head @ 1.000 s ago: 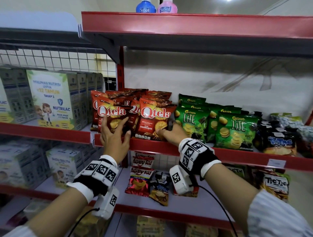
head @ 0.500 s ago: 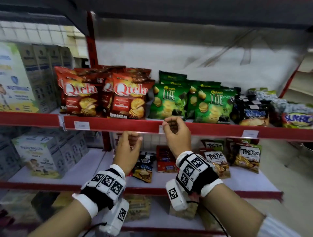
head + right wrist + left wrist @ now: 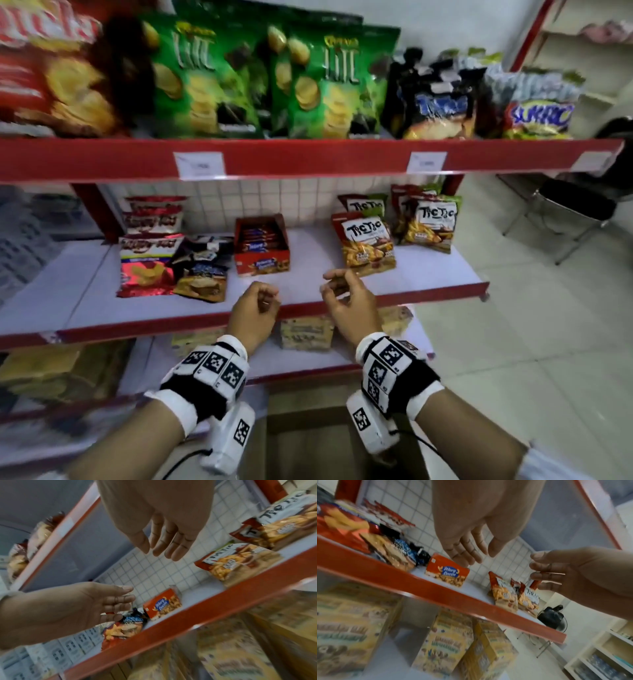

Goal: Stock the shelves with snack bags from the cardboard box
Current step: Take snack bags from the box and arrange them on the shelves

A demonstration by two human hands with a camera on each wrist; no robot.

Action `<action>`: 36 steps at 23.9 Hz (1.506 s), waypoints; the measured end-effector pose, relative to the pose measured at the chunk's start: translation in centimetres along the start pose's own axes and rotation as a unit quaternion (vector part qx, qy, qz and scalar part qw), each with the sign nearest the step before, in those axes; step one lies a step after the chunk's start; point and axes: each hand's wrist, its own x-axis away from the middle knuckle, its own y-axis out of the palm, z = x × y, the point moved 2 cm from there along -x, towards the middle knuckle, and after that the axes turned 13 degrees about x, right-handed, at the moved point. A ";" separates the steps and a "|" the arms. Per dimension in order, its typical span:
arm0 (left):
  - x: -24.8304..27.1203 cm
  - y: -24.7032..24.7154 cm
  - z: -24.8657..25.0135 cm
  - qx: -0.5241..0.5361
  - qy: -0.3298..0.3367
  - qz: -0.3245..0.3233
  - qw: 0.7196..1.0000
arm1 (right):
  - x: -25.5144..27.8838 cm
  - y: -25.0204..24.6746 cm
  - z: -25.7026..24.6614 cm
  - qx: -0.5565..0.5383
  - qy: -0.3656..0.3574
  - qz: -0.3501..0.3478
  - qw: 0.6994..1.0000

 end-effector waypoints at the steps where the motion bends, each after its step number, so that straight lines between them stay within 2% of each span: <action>1: 0.2 1.4 -1.3 0.001 -0.022 -0.012 1.000 | 0.4 0.0 2.2 0.005 0.016 -0.019 1.000; 8: 2.0 9.4 -11.7 -0.022 -0.130 -0.050 0.990 | 3.5 1.1 15.7 0.022 0.140 -0.109 0.984; 11: 2.4 11.5 -15.9 -0.023 -0.162 -0.041 0.986 | 5.1 2.3 20.5 0.046 0.162 -0.144 0.975; 14: 2.6 13.1 -20.1 -0.035 -0.187 -0.061 0.980 | 6.8 3.9 25.6 0.072 0.182 -0.156 0.968; 19: 2.1 16.0 -27.6 -0.062 -0.181 -0.078 0.979 | 8.9 7.4 33.8 0.089 0.188 -0.163 0.964; 22: 2.6 18.7 -34.1 -0.065 -0.182 -0.081 0.978 | 11.0 10.7 39.9 0.096 0.213 -0.154 0.960; 25: 3.6 21.3 -41.0 -0.087 -0.191 -0.110 0.971 | 12.6 14.7 45.8 0.115 0.202 -0.163 0.959; 27: 4.1 22.5 -44.6 -0.073 -0.205 -0.130 0.967 | 13.3 16.9 48.6 0.117 0.168 -0.187 0.961; 30: 5.1 24.2 -50.0 -0.078 -0.193 -0.167 0.964 | 14.5 20.2 53.2 0.141 0.118 -0.231 0.955; 32: 5.3 25.2 -53.1 -0.082 -0.177 -0.192 0.962 | 14.9 21.6 55.7 0.177 0.081 -0.282 0.940; 33: 5.8 25.6 -54.3 -0.087 -0.170 -0.210 0.959 | 15.6 22.2 56.7 0.222 0.060 -0.312 0.922; 36: 4.6 26.0 -53.6 -0.111 -0.191 -0.267 0.938 | 14.0 21.6 58.3 0.326 0.052 -0.411 0.850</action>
